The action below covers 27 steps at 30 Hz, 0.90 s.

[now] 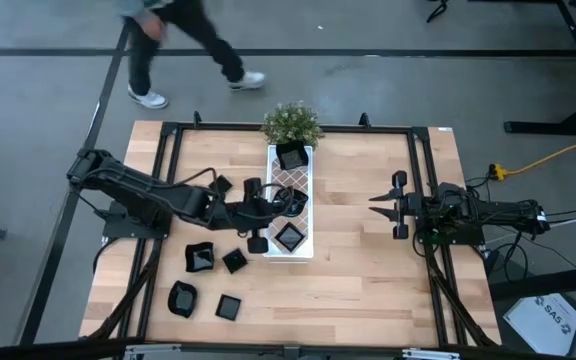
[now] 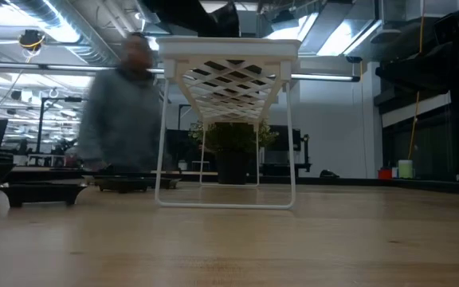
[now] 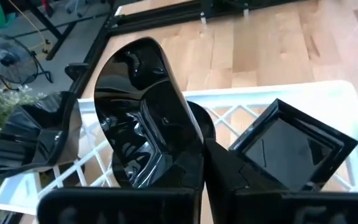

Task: Pick & Place Mini shaped plates
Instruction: Stack the leaf shape plate on top of the leaf shape plate on the shelf

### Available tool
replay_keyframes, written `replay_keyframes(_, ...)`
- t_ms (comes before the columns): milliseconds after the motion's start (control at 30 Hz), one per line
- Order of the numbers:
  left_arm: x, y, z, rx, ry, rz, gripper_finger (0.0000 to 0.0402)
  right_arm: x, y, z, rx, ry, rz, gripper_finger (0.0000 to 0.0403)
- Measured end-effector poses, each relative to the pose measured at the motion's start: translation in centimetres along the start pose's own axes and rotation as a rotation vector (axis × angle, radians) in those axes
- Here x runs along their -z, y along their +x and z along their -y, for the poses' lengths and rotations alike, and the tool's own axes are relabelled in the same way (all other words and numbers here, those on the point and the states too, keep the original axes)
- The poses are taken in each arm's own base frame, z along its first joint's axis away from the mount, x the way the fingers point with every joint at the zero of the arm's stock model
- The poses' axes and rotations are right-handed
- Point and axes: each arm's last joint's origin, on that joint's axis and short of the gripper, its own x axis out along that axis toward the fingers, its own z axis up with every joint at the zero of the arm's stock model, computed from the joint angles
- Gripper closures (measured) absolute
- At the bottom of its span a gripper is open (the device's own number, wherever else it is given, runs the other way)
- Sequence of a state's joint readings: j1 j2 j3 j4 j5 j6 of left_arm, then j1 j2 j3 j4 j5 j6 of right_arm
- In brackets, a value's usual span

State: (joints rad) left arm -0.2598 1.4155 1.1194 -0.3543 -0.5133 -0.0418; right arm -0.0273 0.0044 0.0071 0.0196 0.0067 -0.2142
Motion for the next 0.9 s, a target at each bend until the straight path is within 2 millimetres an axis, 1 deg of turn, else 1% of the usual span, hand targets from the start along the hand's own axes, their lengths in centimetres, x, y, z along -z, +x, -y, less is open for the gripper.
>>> replay_keyframes(100,-0.03,0.33,0.2,0.0,-0.005,0.006,0.0399,-0.01,0.0,0.0,0.0,0.0,0.0,0.0301)
replay_keyframes(300,-0.27,0.31,0.25,0.001,-0.028,0.029,0.0392,-0.01,0.0,0.0,0.0,0.0,0.001,0.0301)
replay_keyframes(567,-0.21,0.45,-0.12,-0.023,-0.179,0.023,0.0381,0.0,0.0,0.0,0.0,0.0,0.001,0.0301)
replay_keyframes(700,-0.21,0.44,-0.09,-0.021,-0.201,0.023,0.0369,0.0,0.0,0.0,0.0,0.0,0.0,0.0301)
replay_keyframes(900,-0.21,0.64,-0.49,-0.033,-0.209,0.02,0.0341,-0.01,0.0,0.0,0.0,0.0,0.001,0.0301)
